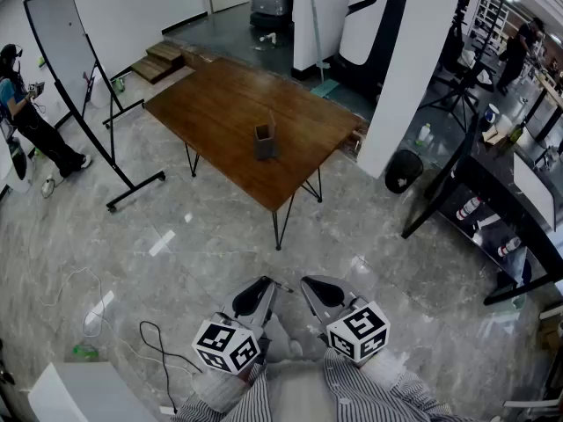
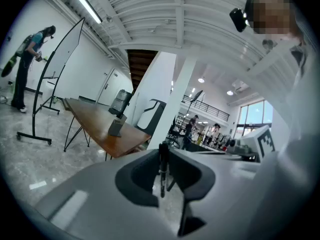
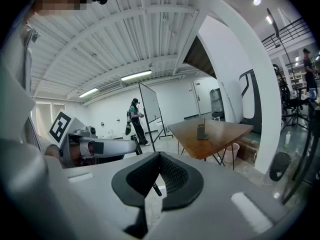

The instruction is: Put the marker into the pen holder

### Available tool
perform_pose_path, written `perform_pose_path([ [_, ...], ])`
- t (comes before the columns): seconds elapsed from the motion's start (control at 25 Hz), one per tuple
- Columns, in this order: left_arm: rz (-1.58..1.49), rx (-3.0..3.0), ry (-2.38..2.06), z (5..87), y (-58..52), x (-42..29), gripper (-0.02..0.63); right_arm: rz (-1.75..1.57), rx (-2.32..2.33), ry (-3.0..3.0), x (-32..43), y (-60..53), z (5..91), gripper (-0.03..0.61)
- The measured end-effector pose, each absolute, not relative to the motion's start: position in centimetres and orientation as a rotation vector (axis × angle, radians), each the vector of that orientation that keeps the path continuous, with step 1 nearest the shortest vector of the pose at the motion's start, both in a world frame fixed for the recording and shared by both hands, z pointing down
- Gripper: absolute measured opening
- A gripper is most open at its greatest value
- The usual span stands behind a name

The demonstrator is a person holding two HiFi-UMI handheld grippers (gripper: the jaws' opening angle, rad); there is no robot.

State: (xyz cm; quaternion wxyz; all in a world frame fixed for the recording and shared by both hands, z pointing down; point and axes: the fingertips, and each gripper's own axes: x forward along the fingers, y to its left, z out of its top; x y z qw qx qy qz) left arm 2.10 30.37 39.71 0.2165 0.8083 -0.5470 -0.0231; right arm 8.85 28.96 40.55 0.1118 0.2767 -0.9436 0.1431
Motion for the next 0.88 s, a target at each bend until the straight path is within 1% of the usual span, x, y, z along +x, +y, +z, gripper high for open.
perform_pose_path([
  [0.2, -0.056, 2.240, -1.509, 40.4, 27.1, 0.8, 0.061, 0.429, 0.844, -2.764, 7.8, 25.4, 41.1, 0.000],
  [0.48, -0.063, 2.252, -1.503, 40.4, 18.9, -2.3, 0.061, 0.426, 0.868, -2.757, 4.9, 17.8, 41.3, 0.000],
  [0.88, -0.080, 2.260, -1.482, 38.7, 5.9, -9.7, 0.061, 0.461, 0.910, -2.731, -1.7, 4.5, 40.2, 0.000],
])
